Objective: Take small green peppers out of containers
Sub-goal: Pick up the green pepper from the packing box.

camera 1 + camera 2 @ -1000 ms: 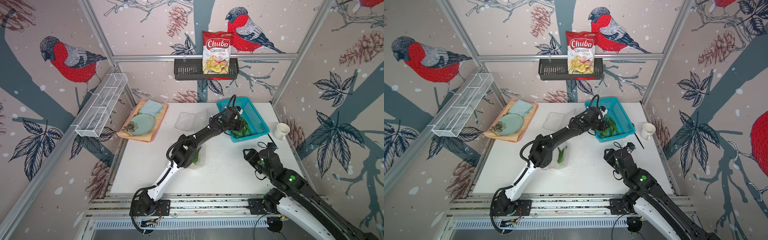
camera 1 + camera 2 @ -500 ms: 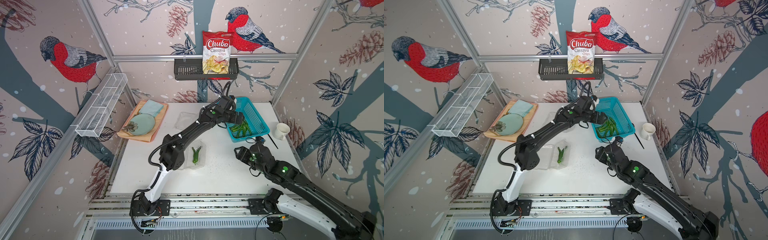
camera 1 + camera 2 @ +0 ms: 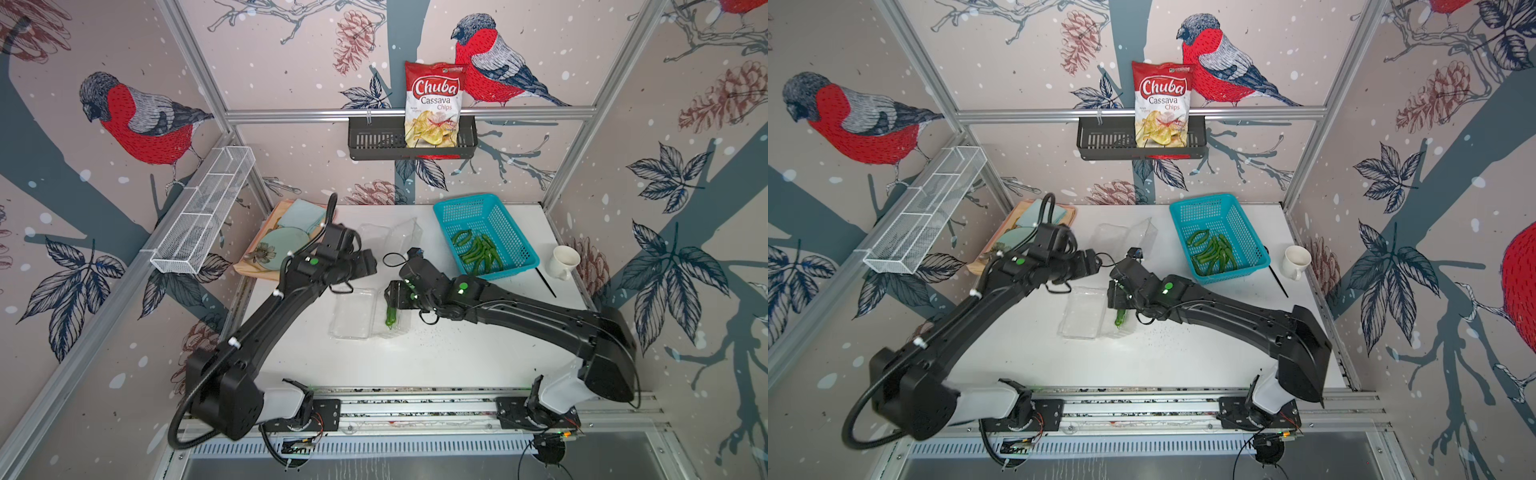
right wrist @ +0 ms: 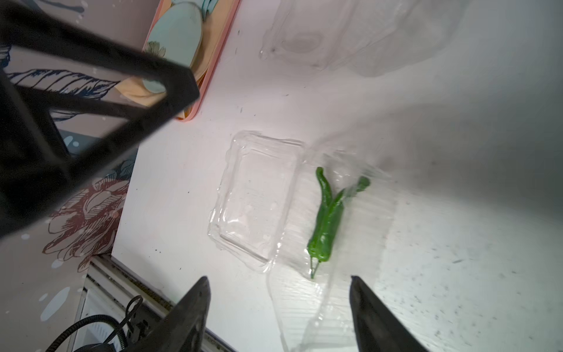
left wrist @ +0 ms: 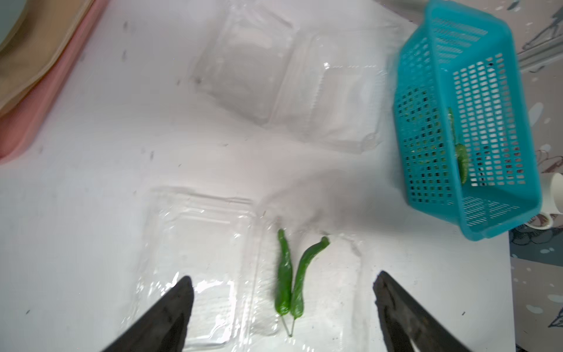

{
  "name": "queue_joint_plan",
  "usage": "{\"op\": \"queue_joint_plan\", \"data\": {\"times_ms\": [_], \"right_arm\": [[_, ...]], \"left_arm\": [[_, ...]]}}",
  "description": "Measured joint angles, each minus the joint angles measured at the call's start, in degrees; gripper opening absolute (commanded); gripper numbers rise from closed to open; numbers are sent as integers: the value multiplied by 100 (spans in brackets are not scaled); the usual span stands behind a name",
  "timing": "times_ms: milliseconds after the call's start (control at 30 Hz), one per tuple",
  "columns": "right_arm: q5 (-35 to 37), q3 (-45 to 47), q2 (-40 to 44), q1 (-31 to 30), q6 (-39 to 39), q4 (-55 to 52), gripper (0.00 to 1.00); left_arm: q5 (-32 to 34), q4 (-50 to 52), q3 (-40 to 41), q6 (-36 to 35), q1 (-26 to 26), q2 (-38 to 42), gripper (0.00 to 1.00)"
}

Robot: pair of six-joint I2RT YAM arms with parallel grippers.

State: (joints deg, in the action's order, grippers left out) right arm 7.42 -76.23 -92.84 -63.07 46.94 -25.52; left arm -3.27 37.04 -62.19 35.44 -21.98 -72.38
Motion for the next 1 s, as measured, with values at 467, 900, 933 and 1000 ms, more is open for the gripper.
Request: {"op": "queue_joint_plan", "data": {"times_ms": [467,900,933,1000], "right_arm": [[-1008,13,-1222,544,24,101,69],[-1252,647,-1458,804,140,249,58],[-1255,584,-1534,804,138,254,56],[-1250,433,-1718,800,118,256,49]], "left_arm": [[-315,-70,1423,437,205,568,86],[-1056,-490,1707,476,118,542,84],[-1082,-494,1707,472,103,522,84],[-1137,-509,1707,457,66,487,84]]}}
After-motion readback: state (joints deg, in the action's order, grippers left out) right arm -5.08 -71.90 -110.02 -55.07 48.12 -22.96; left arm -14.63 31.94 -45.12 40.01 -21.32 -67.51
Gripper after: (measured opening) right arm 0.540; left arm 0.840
